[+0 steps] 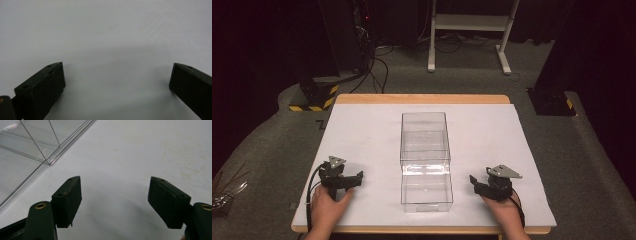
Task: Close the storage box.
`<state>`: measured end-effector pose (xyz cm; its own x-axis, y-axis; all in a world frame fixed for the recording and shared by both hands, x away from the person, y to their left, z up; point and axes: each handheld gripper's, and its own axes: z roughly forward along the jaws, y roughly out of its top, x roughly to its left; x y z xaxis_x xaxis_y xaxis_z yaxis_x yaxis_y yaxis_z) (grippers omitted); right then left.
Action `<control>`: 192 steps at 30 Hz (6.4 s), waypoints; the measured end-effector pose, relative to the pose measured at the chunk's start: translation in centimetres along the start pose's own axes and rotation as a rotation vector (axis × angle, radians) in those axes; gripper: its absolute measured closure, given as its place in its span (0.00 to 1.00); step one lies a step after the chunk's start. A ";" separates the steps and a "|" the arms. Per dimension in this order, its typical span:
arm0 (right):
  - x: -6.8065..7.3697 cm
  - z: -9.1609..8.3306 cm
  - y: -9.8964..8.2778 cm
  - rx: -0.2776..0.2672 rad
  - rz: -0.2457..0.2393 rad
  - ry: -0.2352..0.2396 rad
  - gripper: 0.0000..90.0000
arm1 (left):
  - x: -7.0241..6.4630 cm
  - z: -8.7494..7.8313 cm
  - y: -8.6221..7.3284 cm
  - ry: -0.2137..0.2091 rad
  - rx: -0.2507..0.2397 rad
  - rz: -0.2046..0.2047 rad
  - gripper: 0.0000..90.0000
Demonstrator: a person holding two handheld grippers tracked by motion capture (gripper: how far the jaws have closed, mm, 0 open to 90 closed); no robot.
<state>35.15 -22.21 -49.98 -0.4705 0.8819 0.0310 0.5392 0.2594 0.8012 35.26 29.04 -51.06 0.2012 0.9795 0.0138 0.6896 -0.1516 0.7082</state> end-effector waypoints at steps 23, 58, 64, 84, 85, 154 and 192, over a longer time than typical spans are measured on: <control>0.1 -0.2 0.0 -0.005 -0.009 -0.002 0.31 | 0.0 0.0 0.0 -0.001 0.000 -0.001 0.01; 1.8 -2.8 1.5 -0.069 -0.068 0.028 0.30 | 0.0 0.0 0.0 -0.001 0.000 -0.002 0.01; 2.3 -3.3 1.8 -0.078 -0.079 0.042 0.30 | 0.0 0.0 0.0 -0.001 0.000 -0.002 0.01; 4.9 -5.2 2.9 -0.137 -0.125 0.105 0.28 | 0.0 0.0 0.0 -0.001 0.000 -0.002 0.01; 4.9 -5.2 2.9 -0.137 -0.125 0.105 0.28 | 0.0 0.0 0.0 -0.001 0.000 -0.002 0.01; 10.2 -5.8 2.3 -0.156 -0.214 0.280 0.28 | 0.0 0.0 0.0 -0.002 0.000 -0.002 0.01; 10.1 -3.5 2.1 -0.121 -0.188 0.243 0.27 | 0.0 0.0 0.0 -0.002 0.001 -0.002 0.01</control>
<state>29.09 -14.16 -45.87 -0.7149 0.6992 0.0060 0.3470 0.3473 0.8712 35.28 29.07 -51.06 0.2014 0.9794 0.0110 0.6905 -0.1499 0.7076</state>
